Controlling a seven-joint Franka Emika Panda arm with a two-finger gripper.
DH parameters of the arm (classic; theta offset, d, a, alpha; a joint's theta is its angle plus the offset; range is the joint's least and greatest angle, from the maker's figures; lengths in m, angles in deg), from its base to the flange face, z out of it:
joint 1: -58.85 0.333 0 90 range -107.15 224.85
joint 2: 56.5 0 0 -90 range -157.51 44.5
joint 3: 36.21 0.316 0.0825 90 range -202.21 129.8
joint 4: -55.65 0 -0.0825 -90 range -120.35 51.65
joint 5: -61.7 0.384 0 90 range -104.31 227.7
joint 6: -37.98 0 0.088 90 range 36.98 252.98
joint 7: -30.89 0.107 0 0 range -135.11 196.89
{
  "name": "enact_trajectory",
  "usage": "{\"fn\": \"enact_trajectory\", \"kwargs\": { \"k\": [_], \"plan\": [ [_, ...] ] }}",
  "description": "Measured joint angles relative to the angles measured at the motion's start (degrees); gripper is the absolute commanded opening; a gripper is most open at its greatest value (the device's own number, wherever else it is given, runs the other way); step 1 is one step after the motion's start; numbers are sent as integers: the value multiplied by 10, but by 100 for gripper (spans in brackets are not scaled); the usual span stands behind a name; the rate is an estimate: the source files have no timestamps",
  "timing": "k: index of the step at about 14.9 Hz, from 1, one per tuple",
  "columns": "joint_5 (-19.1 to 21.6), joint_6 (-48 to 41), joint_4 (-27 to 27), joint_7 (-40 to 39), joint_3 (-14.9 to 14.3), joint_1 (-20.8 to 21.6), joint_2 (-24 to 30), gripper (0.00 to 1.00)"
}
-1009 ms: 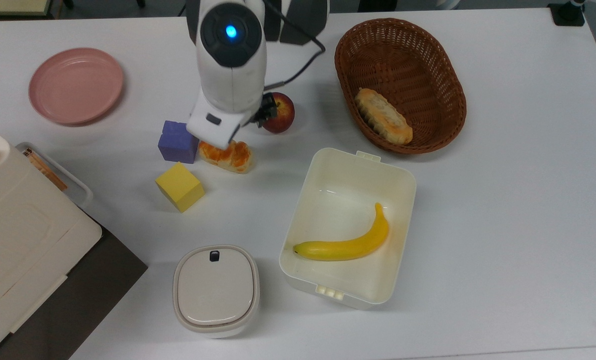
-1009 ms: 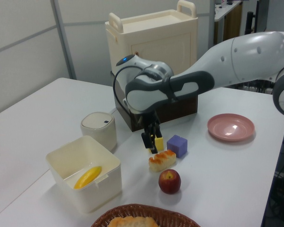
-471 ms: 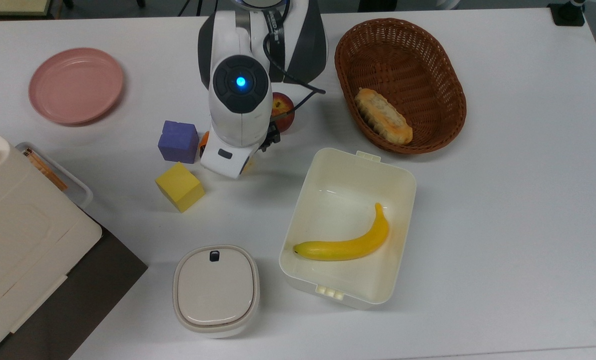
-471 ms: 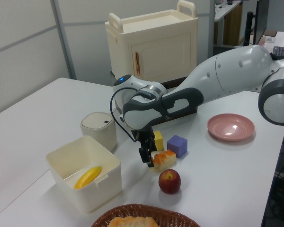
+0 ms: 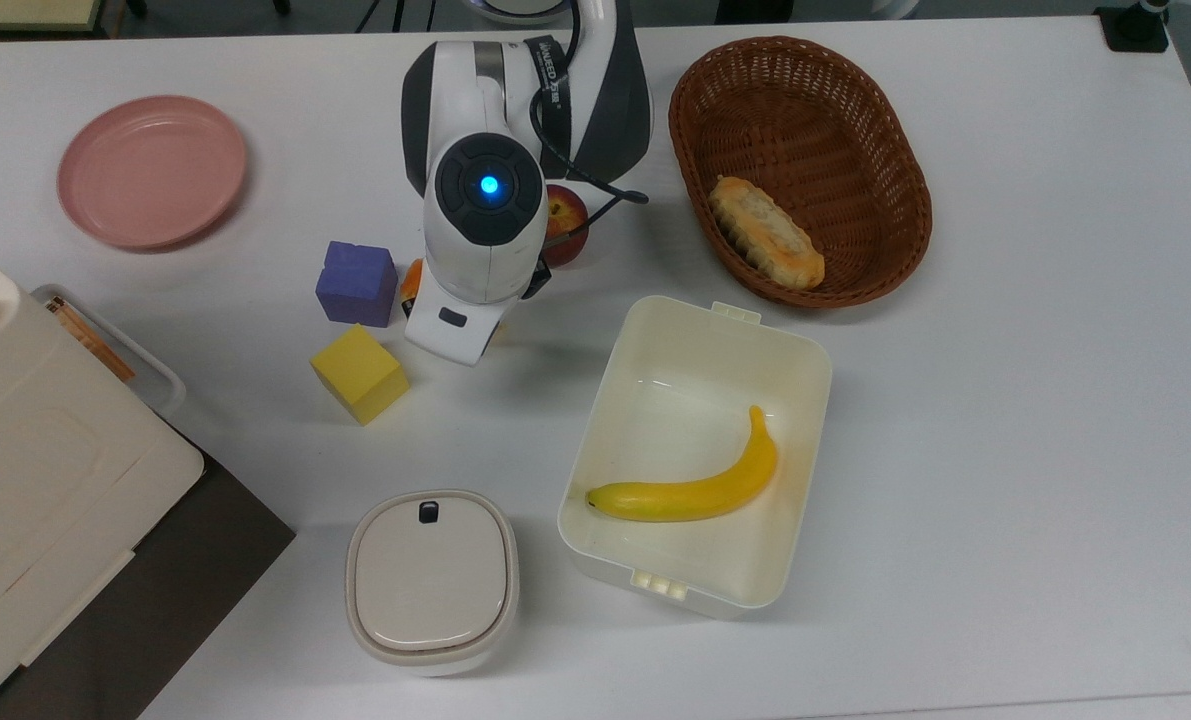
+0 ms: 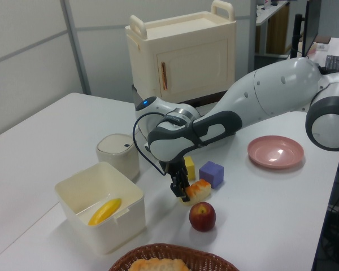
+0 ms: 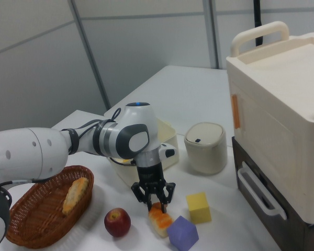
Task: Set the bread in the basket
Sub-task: 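Lower the gripper onto the bread roll and close it, then lift the bread roll and carry it over the wicker basket, then lower the bread roll into the basket and open the gripper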
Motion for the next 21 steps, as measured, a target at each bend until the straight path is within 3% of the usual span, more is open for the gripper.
{"fn": "enact_trajectory", "kwargs": {
  "k": [9, 18, 19, 20, 21],
  "plan": [
    [15, -21, 12, 9, 0, 9, 62, 0],
    [60, -179, 29, 62, 3, 143, 127, 3],
    [61, -183, 29, 71, 3, 167, 131, 7],
    [61, -184, 29, 84, 3, 186, 132, 29],
    [61, -184, 29, 103, 4, 206, 132, 71]
  ]
}}
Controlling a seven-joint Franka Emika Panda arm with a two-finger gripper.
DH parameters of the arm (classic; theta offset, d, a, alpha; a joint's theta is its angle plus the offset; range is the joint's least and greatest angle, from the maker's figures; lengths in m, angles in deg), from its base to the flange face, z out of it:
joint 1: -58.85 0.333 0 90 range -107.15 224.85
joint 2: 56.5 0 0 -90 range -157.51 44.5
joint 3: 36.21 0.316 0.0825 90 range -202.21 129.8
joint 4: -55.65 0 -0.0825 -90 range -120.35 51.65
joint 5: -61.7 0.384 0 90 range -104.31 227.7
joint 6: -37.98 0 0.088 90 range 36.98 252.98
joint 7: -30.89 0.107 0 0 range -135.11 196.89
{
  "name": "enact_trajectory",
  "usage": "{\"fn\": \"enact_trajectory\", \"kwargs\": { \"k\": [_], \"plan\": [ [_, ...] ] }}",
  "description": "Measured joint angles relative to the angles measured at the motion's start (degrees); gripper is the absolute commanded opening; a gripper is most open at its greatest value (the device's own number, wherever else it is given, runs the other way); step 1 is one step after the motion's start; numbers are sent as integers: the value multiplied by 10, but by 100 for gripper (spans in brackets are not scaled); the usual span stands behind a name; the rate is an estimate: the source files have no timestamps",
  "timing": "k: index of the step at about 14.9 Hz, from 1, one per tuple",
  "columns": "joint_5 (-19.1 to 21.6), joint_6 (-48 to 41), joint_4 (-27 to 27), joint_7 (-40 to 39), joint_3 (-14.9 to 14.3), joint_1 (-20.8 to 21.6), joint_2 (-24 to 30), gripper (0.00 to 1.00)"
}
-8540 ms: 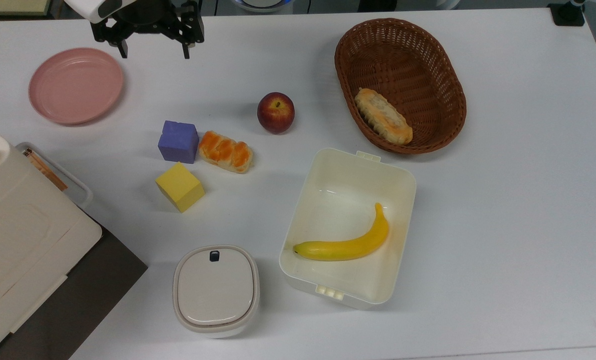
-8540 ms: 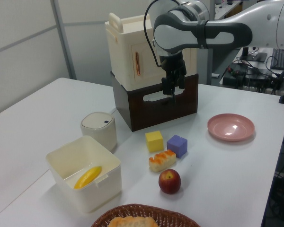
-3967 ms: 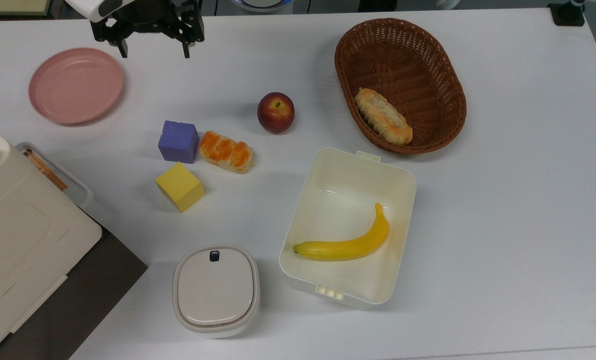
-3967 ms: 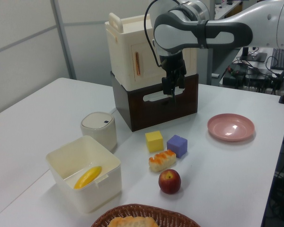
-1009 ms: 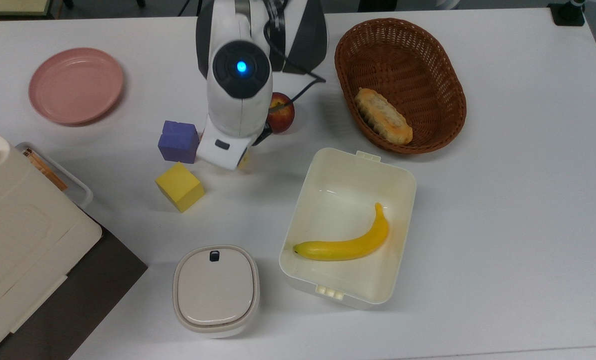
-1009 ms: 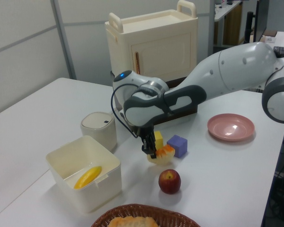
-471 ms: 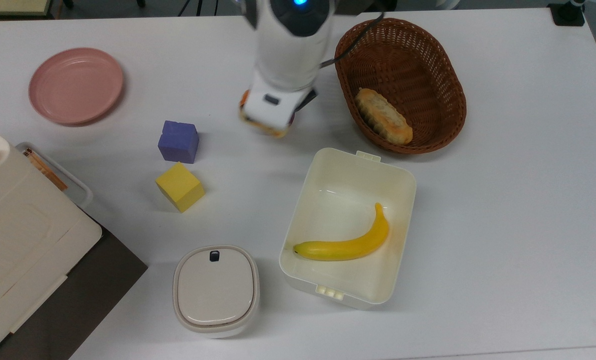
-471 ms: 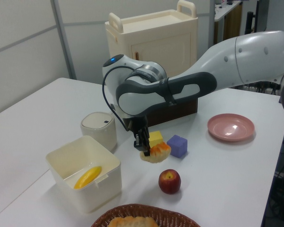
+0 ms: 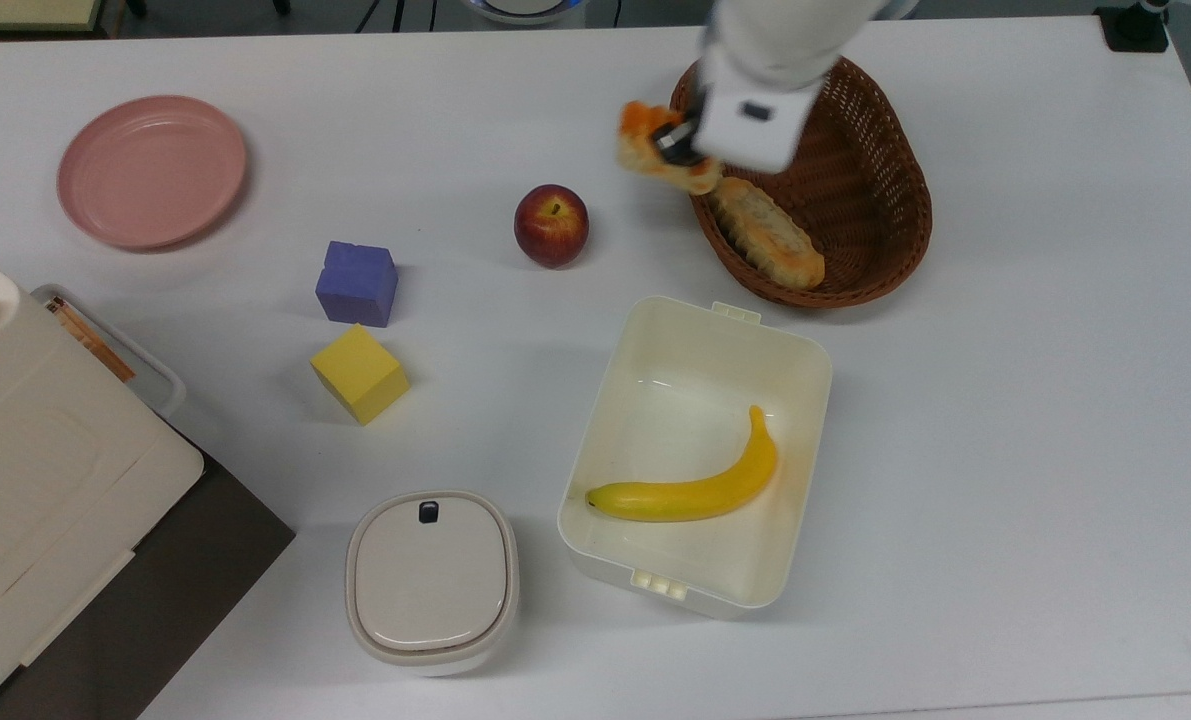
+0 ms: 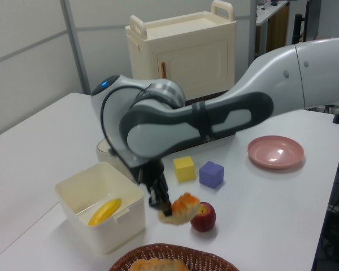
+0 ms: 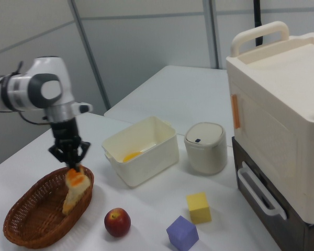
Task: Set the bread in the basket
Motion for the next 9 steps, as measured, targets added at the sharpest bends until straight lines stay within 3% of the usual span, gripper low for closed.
{"fn": "enact_trajectory", "kwargs": {
  "k": [1, 4, 9],
  "plan": [
    [0, 0, 0, 20, 0, 20, 0, 100],
    [0, 0, 0, 98, 0, 59, 0, 100],
    [-1, 0, 2, 129, -12, 52, 7, 100]
  ]
}}
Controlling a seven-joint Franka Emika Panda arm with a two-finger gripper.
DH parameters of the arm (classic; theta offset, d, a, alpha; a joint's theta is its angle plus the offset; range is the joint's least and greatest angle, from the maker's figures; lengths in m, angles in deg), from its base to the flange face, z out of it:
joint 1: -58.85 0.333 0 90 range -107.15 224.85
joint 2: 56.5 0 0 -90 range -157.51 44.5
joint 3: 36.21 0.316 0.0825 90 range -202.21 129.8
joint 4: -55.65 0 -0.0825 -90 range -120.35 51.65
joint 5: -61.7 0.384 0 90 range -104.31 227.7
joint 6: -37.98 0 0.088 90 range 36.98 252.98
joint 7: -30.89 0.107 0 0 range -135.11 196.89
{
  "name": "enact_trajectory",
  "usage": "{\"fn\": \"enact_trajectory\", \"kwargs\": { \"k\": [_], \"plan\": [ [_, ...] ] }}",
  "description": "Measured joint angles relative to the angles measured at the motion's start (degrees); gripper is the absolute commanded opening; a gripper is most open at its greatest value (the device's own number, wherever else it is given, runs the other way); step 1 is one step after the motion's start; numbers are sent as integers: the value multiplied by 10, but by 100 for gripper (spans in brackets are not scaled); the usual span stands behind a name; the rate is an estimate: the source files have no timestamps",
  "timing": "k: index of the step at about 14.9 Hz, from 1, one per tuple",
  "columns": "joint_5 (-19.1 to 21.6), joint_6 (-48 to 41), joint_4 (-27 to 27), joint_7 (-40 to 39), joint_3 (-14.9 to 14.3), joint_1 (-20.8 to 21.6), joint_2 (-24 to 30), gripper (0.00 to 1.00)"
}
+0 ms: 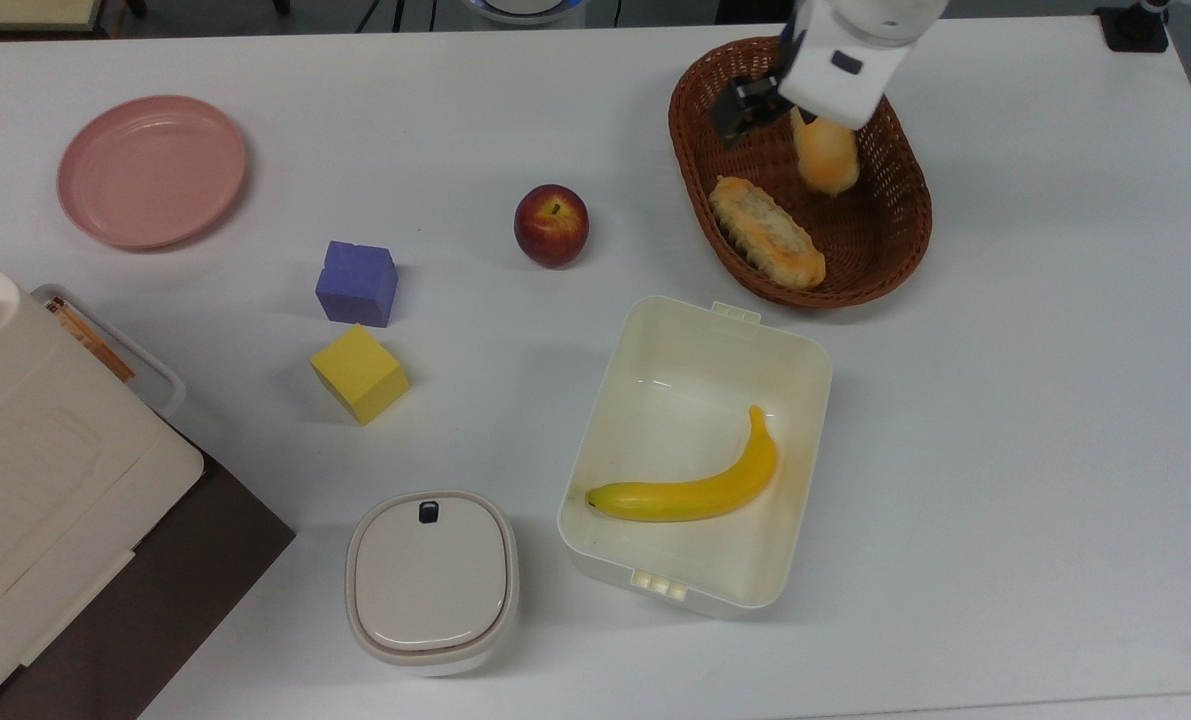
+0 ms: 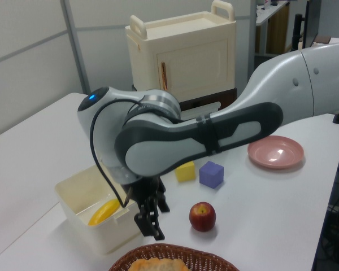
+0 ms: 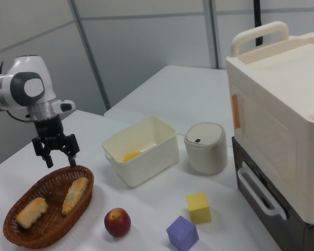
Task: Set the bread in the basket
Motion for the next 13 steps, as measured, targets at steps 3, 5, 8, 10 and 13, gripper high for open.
{"fn": "enact_trajectory", "kwargs": {
  "k": [3, 5, 8, 10, 13],
  "plan": [
    [-3, 0, 11, 1, -8, -38, 10, 100],
    [-18, 0, 15, 1, -11, -67, 14, 100],
    [-40, 0, 15, 1, -12, -128, 15, 100],
    [-63, 0, 15, -11, -12, -174, 15, 100],
    [-64, 23, 16, -30, -12, -218, 15, 100]
  ]
}}
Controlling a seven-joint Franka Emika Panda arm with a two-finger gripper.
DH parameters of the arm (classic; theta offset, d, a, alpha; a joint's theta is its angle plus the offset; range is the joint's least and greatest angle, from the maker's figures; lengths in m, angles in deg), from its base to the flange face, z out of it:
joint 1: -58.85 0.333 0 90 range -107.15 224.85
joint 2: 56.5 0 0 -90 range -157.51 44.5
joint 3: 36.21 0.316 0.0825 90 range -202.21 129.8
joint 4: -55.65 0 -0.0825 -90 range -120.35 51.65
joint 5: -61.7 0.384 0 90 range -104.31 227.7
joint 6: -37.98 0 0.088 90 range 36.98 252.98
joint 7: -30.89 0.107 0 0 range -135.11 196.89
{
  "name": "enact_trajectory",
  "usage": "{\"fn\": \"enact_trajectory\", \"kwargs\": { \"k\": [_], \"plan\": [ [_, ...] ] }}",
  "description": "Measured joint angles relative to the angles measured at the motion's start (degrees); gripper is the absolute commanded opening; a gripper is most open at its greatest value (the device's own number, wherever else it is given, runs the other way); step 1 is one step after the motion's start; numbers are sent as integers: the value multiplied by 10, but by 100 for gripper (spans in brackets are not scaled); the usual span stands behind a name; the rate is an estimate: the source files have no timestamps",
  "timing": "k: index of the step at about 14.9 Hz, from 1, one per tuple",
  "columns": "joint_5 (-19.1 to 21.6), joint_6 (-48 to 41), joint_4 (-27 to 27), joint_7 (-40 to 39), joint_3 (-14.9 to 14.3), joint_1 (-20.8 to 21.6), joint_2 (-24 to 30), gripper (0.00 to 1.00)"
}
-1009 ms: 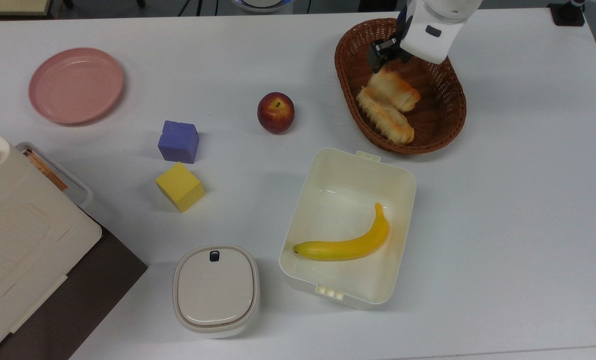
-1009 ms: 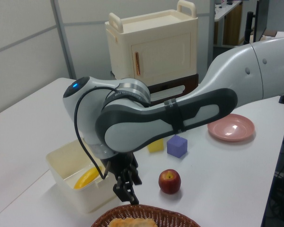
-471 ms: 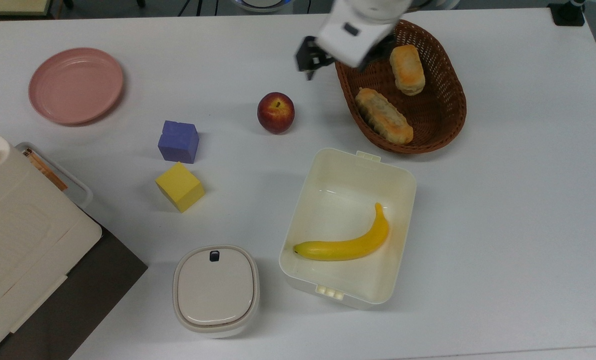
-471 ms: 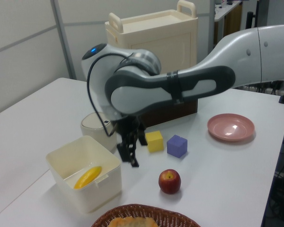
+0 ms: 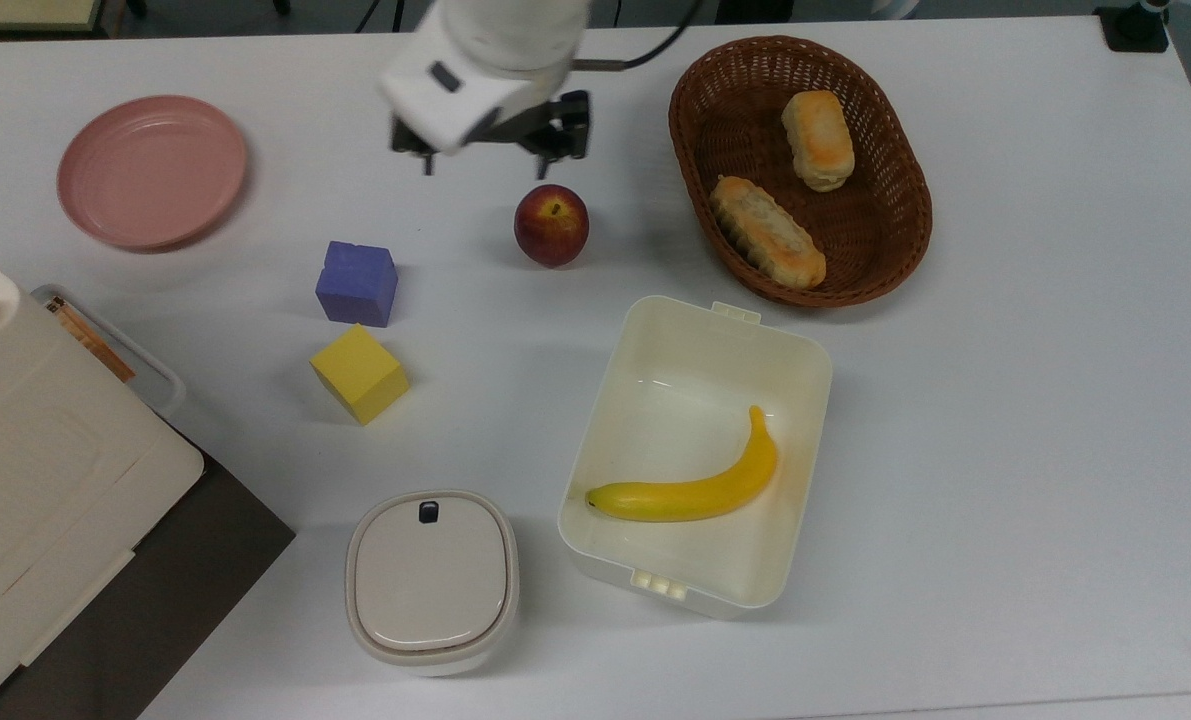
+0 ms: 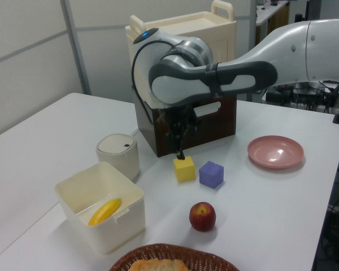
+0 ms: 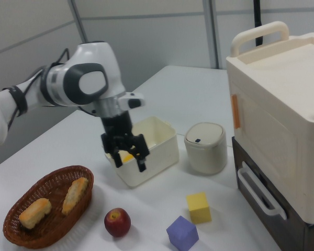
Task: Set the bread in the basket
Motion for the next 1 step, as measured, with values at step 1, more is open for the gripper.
{"fn": "enact_trajectory", "kwargs": {
  "k": [1],
  "plan": [
    [0, 5, 0, -5, 0, -15, 0, 100]
  ]
}}
